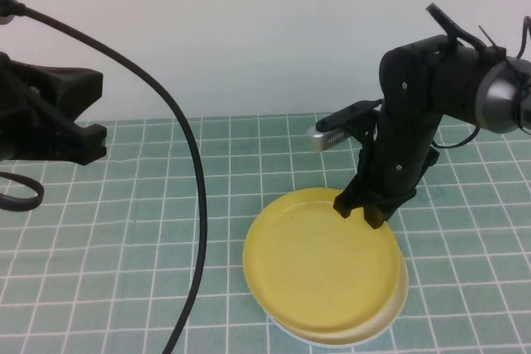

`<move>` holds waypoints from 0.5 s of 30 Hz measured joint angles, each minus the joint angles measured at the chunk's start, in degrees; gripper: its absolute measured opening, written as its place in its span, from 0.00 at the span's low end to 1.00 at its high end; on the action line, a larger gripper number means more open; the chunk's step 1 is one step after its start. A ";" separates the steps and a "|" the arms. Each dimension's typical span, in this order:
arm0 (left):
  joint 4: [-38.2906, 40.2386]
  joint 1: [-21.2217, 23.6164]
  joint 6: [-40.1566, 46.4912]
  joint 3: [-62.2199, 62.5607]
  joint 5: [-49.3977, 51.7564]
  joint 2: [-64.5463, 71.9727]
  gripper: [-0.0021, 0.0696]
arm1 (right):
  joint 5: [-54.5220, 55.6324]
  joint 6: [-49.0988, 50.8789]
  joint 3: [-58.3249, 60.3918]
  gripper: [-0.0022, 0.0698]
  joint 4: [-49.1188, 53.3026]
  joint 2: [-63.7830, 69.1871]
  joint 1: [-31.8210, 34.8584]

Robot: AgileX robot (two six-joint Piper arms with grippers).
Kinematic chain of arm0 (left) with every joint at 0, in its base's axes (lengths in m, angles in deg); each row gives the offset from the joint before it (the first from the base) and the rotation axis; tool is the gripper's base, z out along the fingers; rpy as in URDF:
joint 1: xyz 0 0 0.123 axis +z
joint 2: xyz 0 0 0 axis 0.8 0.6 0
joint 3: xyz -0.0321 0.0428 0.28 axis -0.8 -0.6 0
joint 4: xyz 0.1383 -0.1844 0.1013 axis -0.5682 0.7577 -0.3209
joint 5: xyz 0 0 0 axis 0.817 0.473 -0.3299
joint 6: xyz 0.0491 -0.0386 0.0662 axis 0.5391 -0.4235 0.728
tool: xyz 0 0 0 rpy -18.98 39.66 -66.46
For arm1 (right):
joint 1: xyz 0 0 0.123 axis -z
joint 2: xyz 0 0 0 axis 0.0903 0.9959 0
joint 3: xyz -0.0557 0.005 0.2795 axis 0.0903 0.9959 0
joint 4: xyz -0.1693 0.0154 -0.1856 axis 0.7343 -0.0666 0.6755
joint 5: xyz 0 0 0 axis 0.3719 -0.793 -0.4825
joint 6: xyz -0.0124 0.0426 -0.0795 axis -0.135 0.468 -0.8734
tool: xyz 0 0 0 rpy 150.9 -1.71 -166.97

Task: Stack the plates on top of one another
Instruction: Place the yellow plate on the white plate

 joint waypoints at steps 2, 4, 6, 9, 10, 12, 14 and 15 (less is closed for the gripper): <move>-0.13 0.00 0.00 0.00 0.00 0.00 0.03 | -0.77 0.26 0.00 0.05 1.95 0.23 0.00; -0.13 0.00 0.00 0.00 0.12 -0.69 0.03 | -1.57 0.38 0.00 0.05 3.33 0.23 0.00; 0.26 0.00 0.00 0.00 0.12 -1.65 0.03 | -2.07 0.61 0.00 0.05 3.72 0.23 0.00; 0.00 0.14 0.02 0.12 0.75 -2.96 0.03 | -2.20 0.61 0.00 0.05 3.72 0.23 0.00; 0.25 0.59 0.00 0.00 0.36 -5.07 0.03 | -2.20 0.61 0.00 0.05 3.72 0.23 0.00; 0.86 1.81 -0.24 0.00 1.25 -7.05 0.03 | -2.20 0.61 0.00 0.05 3.05 0.23 0.00; 1.88 3.57 -0.24 0.00 2.25 -9.07 0.03 | -2.20 0.61 0.00 0.05 2.38 0.23 0.00; 1.88 4.73 -0.24 0.00 2.35 -10.22 0.03 | -2.20 0.61 0.00 0.05 2.01 0.34 0.00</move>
